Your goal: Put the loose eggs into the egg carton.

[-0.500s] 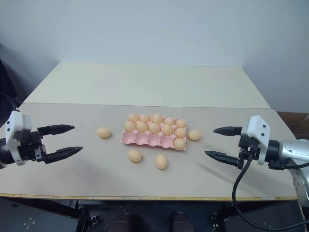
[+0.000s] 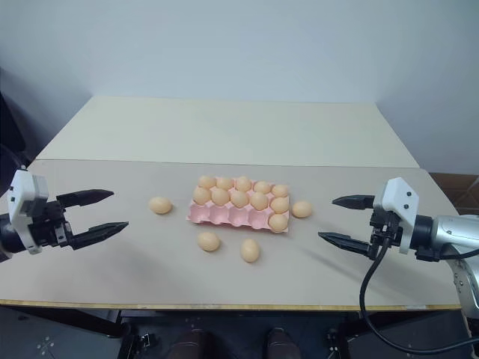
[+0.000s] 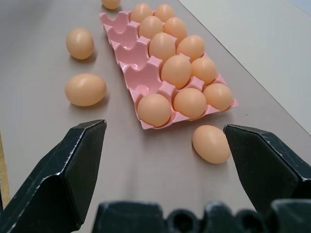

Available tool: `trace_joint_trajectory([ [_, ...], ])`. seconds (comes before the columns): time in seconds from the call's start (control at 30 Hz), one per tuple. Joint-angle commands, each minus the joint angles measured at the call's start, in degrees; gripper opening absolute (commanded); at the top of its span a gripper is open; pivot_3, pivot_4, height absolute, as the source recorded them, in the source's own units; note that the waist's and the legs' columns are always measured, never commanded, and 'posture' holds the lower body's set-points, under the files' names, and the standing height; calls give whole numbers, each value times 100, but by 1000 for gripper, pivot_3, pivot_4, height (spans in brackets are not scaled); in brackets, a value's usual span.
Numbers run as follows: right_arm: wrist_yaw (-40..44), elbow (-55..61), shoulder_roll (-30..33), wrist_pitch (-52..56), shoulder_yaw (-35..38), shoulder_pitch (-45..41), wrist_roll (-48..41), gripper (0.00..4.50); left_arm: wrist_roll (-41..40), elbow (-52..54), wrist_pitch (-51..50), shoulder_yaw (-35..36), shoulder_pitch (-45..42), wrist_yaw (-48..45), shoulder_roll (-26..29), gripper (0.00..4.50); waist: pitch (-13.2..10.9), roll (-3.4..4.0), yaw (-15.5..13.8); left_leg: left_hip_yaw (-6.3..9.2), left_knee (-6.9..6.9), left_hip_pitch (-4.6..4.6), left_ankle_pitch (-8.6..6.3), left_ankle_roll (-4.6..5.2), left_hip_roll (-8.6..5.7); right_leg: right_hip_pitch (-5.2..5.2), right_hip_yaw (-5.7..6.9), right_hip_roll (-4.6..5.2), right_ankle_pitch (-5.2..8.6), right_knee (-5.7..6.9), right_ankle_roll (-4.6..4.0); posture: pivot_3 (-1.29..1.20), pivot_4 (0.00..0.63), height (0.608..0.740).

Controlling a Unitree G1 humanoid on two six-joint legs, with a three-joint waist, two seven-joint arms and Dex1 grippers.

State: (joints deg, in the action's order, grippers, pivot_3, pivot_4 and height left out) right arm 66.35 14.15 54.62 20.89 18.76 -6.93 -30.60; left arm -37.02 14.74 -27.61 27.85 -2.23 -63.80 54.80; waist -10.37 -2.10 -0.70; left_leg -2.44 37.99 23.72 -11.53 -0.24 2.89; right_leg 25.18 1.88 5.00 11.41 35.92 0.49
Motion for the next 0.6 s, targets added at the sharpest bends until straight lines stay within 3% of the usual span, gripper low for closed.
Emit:
trace_joint_trajectory([
  [0.03, -1, 111, 17, -121, 138, -12, -52, 4500, 11, 17, 112, 89, -100, -35, 104, 4479, 0, 0, 0, 0, 0, 0, 0, 0, 0, 0, 0, 0, 0, 0, 0, 0, 150, 740],
  [0.43, 302, -253, 478, -576, -65, -41, 522, 4500, -150, -3, 50, -238, -313, -307, 55, 4479, 0, 0, 0, -4, 0, 0, 0, 0, -1, 1, -3, 1, 0, 0, 0, 0, 150, 740],
  [0.6, 8, -1090, 234, -1328, -1189, -989, 1613, 4500, -40, -240, 173, -531, -643, -488, 107, 4479, 1, -1, 48, -13, 0, -13, 0, 0, 2, 0, -10, -2, -1, 4, 1, 0, 150, 740],
])
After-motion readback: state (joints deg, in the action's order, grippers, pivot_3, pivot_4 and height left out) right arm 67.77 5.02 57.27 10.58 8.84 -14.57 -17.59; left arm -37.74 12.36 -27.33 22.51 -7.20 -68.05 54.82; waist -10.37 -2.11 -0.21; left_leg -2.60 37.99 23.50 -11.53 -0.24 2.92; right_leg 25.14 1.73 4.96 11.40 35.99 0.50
